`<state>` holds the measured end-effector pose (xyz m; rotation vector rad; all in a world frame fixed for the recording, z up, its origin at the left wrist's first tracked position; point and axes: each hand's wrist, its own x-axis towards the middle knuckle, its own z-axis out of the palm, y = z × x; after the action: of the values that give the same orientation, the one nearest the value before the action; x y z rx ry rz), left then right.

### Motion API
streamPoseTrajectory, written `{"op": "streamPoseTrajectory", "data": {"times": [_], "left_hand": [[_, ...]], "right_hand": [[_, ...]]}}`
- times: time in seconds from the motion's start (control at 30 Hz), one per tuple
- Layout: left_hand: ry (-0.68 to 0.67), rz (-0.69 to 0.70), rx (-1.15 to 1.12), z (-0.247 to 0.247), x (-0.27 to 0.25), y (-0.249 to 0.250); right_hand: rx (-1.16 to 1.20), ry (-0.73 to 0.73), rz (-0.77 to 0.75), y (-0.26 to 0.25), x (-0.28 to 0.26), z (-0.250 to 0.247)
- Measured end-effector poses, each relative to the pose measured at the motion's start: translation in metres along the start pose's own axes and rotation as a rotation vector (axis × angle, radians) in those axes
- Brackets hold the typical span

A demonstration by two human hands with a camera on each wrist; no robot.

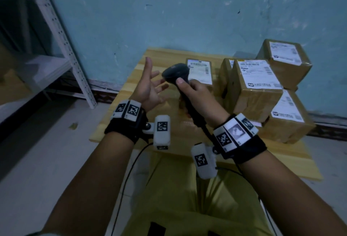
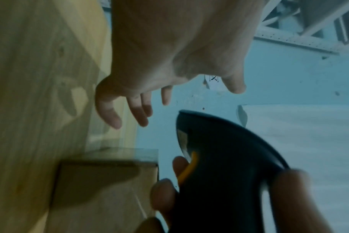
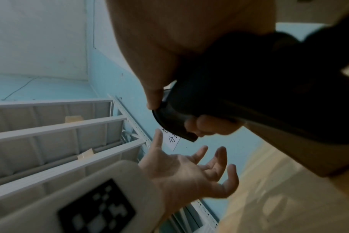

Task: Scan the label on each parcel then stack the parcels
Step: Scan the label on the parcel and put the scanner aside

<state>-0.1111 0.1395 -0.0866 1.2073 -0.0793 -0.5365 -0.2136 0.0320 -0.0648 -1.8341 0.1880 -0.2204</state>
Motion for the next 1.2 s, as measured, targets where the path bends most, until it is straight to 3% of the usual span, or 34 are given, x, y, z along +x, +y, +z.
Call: {"op": "streamPoseTrajectory", "data": {"times": [0.17, 0.53, 0.77, 1.03, 1.2], "left_hand": [[0.025, -0.103, 0.216, -0.033, -0.019, 0.007], [0.164, -0.118, 0.273, -0.056, -0.024, -0.006], [0.189, -0.102, 0.340, -0.063, -0.015, -0.021], [0.145, -0.005, 0.744, -0.059, -0.009, -0.014], [0.138, 0.020, 0.816, -0.061, -0.008, -0.011]], "right_hand": [[-0.209, -0.159, 0.001, 0.002, 0.015, 0.027], [-0.521, -0.305, 0.118, 0.037, 0.035, 0.071], [-0.631, -0.317, 0.119, 0.034, 0.028, 0.063], [-0.686, -0.271, 0.092, 0.036, 0.031, 0.078], [-0.716, -0.245, 0.075, 0.040, 0.037, 0.085]]}}
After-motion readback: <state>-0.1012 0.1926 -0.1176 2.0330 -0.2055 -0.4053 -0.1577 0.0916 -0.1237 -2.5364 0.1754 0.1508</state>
